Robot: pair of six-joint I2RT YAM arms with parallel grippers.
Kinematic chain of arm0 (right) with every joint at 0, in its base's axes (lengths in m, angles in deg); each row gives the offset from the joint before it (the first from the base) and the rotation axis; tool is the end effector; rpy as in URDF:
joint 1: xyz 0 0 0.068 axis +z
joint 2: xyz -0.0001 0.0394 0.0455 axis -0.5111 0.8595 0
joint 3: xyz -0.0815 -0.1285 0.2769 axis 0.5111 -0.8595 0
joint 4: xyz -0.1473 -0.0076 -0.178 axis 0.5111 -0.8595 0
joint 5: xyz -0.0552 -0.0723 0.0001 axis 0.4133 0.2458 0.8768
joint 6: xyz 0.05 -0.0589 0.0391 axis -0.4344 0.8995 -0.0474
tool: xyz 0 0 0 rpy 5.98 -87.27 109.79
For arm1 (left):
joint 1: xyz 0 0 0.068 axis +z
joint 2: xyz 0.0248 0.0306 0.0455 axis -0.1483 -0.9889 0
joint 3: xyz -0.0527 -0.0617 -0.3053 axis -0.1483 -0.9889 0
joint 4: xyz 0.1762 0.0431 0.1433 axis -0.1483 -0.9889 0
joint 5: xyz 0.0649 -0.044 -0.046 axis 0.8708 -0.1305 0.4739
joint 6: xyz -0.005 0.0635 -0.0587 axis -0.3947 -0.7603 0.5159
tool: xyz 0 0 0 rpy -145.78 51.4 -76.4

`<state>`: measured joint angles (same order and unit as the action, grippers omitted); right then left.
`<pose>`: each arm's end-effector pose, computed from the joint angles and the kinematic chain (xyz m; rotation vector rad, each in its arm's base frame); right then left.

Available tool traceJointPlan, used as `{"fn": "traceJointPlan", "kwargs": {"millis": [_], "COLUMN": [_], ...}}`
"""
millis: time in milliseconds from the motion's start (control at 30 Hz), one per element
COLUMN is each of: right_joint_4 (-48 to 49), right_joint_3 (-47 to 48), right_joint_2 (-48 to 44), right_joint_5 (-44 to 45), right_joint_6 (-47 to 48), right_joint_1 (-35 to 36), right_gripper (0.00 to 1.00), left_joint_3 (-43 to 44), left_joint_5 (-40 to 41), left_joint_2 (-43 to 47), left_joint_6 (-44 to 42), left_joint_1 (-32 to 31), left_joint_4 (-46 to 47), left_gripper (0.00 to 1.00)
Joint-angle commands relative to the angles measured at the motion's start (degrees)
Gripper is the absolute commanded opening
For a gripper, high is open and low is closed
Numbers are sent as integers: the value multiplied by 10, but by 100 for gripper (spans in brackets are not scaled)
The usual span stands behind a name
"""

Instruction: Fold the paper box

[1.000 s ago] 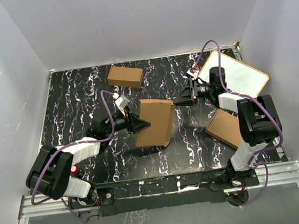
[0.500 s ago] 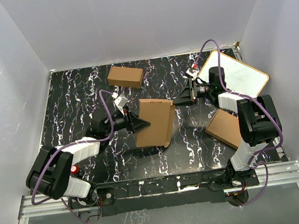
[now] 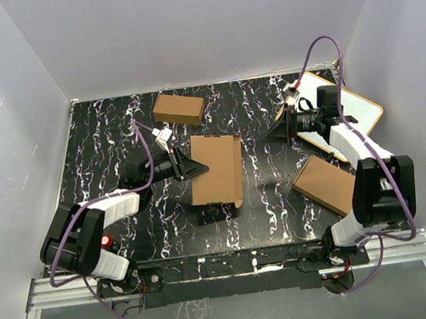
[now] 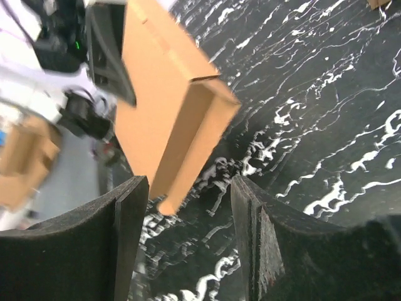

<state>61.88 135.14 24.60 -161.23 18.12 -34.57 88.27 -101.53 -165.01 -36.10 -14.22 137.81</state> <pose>0.3024 0.0544 0.3079 -0.5070 1.9112 1.5060 0.2423 -0.1628 0.2876 0.3953 1.7705 -1.5195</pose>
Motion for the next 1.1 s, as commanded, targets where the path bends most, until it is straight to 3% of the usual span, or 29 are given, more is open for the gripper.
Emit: {"fn": "traceJointPlan", "kwargs": {"millis": [0, 133, 233, 400, 600, 1067], "right_joint_4": [-235, -405, -374, -161, -106, -49], "right_joint_3": [6, -61, -148, -248, -279, -267], "right_joint_2": [-70, -123, -168, -247, -239, -236], "right_joint_5": [5, 2, 22, 135, 187, 176], "right_joint_6": [455, 879, 1001, 923, 926, 802], "right_joint_1": [15, 42, 73, 161, 238, 270], "right_gripper": [60, 74, 84, 88, 87, 53], "left_joint_3": [15, 18, 24, 23, 7, -3], "left_joint_5": [-10, -16, -8, 8, 12, 3], "left_joint_2": [-33, -73, -88, -111, -141, -172], "left_joint_6": [115, 184, 210, 263, 325, 355], "left_joint_1": [17, 23, 23, 23, 24, 24], "left_joint_4": [-53, -58, -71, -52, 26, 113], "left_gripper": [0, 0, 0, 0, 0, 0]}}
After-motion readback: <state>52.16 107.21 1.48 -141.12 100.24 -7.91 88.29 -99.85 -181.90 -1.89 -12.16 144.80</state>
